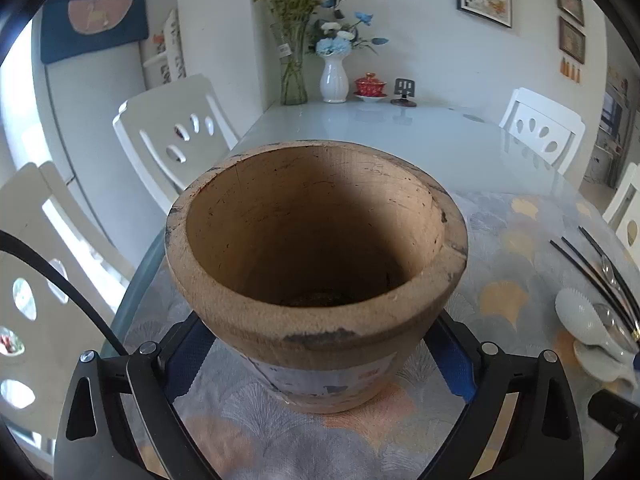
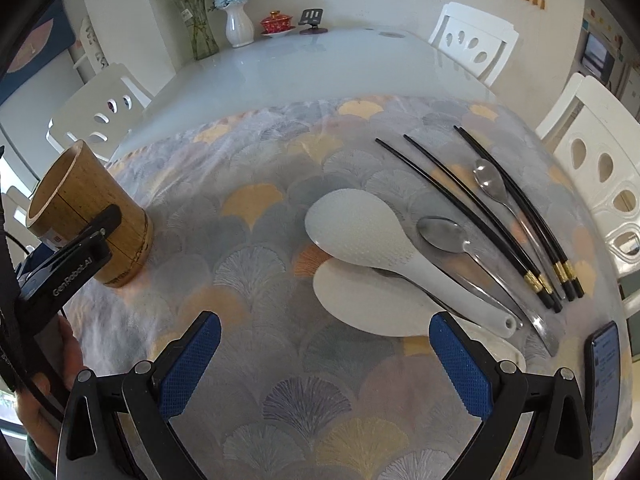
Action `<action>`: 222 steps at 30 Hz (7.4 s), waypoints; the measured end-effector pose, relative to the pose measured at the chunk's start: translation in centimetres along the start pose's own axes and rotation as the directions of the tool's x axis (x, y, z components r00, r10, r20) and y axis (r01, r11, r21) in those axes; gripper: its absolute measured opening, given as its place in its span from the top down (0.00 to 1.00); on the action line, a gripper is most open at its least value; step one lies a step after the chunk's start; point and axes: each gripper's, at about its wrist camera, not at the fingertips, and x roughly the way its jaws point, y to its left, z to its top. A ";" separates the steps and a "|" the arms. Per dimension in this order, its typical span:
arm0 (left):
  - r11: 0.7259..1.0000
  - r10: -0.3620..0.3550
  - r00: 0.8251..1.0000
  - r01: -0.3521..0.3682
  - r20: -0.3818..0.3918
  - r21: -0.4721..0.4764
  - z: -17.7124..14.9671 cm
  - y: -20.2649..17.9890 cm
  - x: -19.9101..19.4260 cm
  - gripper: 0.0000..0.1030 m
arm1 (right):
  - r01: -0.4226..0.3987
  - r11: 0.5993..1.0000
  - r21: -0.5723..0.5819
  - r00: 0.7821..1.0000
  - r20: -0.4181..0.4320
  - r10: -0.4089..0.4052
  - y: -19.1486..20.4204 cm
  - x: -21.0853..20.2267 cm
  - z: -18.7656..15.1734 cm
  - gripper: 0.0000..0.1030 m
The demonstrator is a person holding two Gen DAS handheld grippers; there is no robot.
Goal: Organize utensils
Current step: 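Grasp the cork utensil holder with the left gripper and lift it, then hold the cork holder with the left gripper while the right gripper approaches the white rice paddle, then close the right gripper on the white rice paddle handle and lift it, then lower the rice paddle handle-first into the cork holder and open the right gripper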
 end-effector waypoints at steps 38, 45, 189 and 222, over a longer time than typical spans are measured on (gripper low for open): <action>0.955 -0.251 0.965 0.235 0.071 0.179 -2.3 -3.7 -2.4 0.07 | 0.205 0.978 -0.049 0.969 0.155 -0.195 -9.4 -7.1 2.0 0.00; 0.956 -0.256 0.964 0.242 0.073 0.167 -2.5 -3.6 -2.6 0.07 | 0.164 0.985 -0.057 0.981 0.112 -0.157 -9.8 -6.5 1.7 0.00; 0.953 -0.277 0.961 0.272 0.024 0.135 -2.3 -3.3 -1.6 0.04 | -0.440 0.869 -0.227 0.814 0.307 0.493 -3.3 -10.9 15.0 0.38; 0.954 -0.278 0.960 0.272 0.031 0.126 -2.2 -3.0 -1.8 0.04 | -0.677 0.663 -0.320 0.643 0.181 0.744 7.9 -8.6 13.3 0.35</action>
